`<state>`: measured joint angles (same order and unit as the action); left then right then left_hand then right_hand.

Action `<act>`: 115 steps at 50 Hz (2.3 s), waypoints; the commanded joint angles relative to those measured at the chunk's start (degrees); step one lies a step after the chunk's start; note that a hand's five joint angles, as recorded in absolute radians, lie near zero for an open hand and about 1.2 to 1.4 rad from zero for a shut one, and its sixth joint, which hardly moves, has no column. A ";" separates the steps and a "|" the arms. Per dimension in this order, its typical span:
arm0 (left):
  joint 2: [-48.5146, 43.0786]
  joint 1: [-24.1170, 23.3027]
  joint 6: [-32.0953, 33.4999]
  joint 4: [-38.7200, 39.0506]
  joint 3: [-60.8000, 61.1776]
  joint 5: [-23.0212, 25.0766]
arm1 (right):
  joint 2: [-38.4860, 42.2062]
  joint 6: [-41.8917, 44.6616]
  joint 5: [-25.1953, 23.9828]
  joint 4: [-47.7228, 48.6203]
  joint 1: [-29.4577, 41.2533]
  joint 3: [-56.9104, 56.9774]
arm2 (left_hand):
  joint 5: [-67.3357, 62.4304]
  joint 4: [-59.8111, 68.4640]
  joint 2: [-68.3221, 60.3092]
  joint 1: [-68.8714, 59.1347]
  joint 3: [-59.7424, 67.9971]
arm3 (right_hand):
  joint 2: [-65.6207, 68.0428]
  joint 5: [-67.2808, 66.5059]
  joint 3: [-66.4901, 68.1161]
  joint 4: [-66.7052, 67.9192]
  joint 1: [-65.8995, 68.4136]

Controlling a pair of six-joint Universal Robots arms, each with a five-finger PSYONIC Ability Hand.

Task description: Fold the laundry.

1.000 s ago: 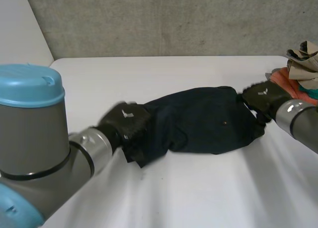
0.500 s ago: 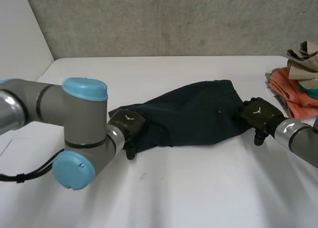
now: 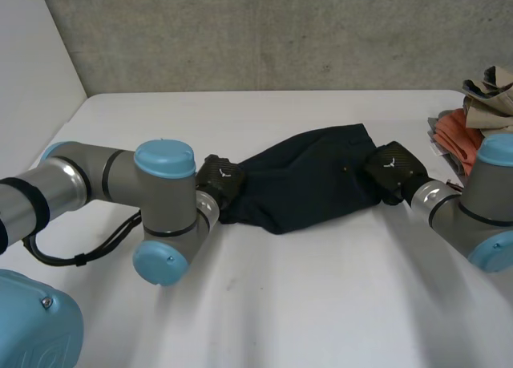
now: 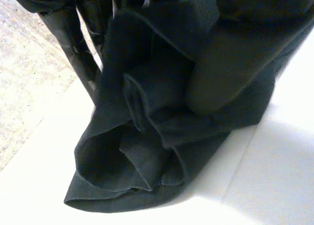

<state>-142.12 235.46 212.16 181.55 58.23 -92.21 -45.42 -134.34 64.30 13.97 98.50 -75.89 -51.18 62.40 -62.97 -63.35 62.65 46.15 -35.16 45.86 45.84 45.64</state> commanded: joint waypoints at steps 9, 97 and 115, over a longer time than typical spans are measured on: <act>17.48 -0.09 -10.26 -6.12 3.73 0.71 | -2.11 -3.29 3.29 -1.73 -0.06 6.19 | -18.82 17.60 -17.03 -16.65 17.35 | 33.85 -34.84 34.14 34.16 34.36; 32.96 8.18 -14.59 8.29 38.63 5.55 | -14.08 -14.99 3.99 -12.21 6.97 -10.33 | 33.14 -34.36 34.92 35.30 -34.60 | 33.85 -34.84 34.14 34.16 34.36; 22.68 6.07 -6.58 9.43 35.03 5.46 | -16.54 -14.99 2.50 -11.95 4.77 -13.06 | 27.11 -28.33 28.89 29.27 -28.57 | 33.85 -34.84 34.14 34.16 34.36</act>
<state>-115.67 241.60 203.90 190.39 95.98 -86.22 -62.03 -149.27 66.79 2.04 103.68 -88.90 -15.43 25.43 -26.08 -26.27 26.09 67.55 -58.22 68.37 68.75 64.40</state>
